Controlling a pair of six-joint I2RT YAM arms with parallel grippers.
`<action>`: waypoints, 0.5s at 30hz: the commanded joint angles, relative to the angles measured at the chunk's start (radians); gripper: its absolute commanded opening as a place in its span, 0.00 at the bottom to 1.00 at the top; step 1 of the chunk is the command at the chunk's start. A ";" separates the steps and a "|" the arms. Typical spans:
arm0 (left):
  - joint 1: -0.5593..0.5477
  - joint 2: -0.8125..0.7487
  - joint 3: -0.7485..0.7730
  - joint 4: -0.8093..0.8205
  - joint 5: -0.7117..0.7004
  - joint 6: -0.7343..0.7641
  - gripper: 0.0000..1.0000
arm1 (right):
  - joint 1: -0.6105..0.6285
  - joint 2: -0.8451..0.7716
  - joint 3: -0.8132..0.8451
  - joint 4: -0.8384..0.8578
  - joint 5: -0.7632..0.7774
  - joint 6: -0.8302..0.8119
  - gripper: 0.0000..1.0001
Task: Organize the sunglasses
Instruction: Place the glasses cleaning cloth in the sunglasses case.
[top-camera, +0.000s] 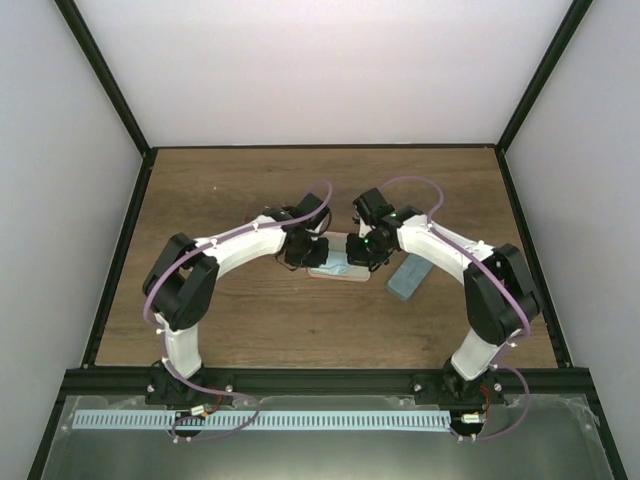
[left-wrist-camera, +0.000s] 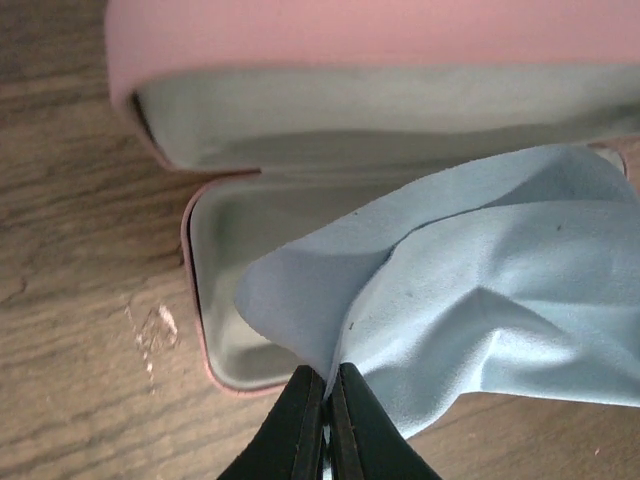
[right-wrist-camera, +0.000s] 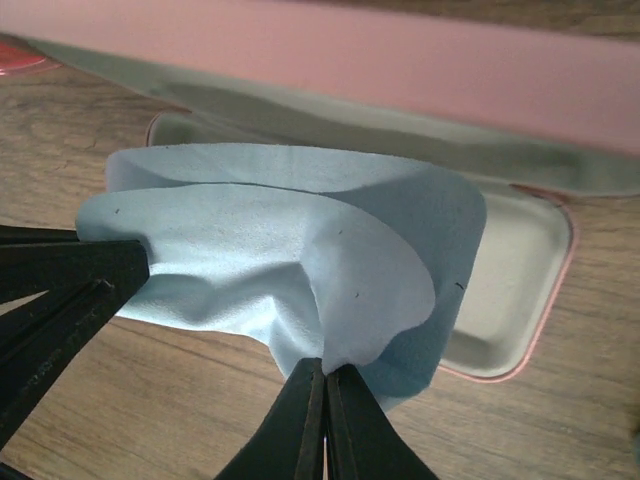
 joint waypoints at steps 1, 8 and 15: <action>0.010 0.050 0.052 0.009 0.002 0.019 0.04 | -0.037 0.016 0.046 -0.012 -0.015 -0.051 0.01; 0.017 0.104 0.066 0.014 0.012 0.023 0.04 | -0.061 0.045 0.030 0.004 -0.028 -0.086 0.01; 0.020 0.137 0.071 0.019 0.005 0.023 0.04 | -0.068 0.075 0.014 0.020 -0.031 -0.110 0.01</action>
